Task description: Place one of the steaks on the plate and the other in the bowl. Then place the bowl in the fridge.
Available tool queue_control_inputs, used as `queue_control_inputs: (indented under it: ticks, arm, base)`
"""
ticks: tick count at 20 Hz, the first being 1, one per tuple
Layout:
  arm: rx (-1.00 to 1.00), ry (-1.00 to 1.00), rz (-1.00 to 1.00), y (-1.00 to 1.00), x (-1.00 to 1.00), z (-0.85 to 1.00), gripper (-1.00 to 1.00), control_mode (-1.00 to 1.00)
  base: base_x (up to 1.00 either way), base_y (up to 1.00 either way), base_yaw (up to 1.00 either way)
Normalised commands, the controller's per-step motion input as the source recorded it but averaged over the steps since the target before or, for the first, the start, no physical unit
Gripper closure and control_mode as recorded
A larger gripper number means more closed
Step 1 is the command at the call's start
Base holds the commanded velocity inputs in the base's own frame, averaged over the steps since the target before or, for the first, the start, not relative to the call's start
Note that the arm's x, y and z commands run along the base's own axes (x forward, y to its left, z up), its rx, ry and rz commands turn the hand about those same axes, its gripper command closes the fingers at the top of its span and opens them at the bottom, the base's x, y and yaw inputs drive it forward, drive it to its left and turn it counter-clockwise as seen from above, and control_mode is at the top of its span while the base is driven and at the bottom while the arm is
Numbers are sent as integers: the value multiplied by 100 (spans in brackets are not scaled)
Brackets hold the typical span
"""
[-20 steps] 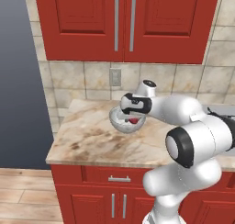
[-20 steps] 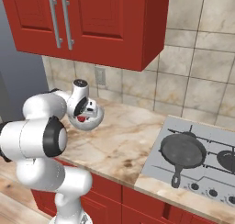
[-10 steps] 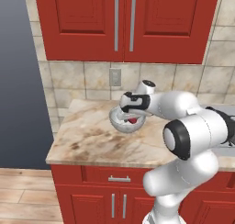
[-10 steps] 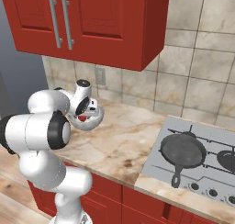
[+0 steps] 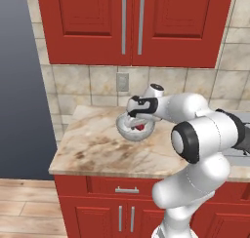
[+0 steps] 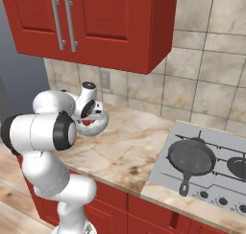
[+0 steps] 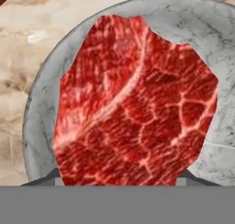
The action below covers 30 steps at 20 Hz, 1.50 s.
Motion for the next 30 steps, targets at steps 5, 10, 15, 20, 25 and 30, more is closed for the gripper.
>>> queue_control_inputs:
  ticks: [5,10,15,20,25,30]
  arm:
    - [0,-13,0,0,0,0,-100,-100]
    - [0,-9,0,0,0,0,-100,-100]
    - [0,-19,0,-10,-46,34,-100,-100]
    - [0,-23,0,-31,-81,42,-100,-100]
    - [2,1,-9,-31,-86,38,-100,-100]
    - [4,20,-18,-25,-78,59,-100,-100]
  base:
    - [0,0,0]
    - [0,0,0]
    - [0,0,0]
    - [0,0,0]
    - [0,0,0]
    - [0,0,0]
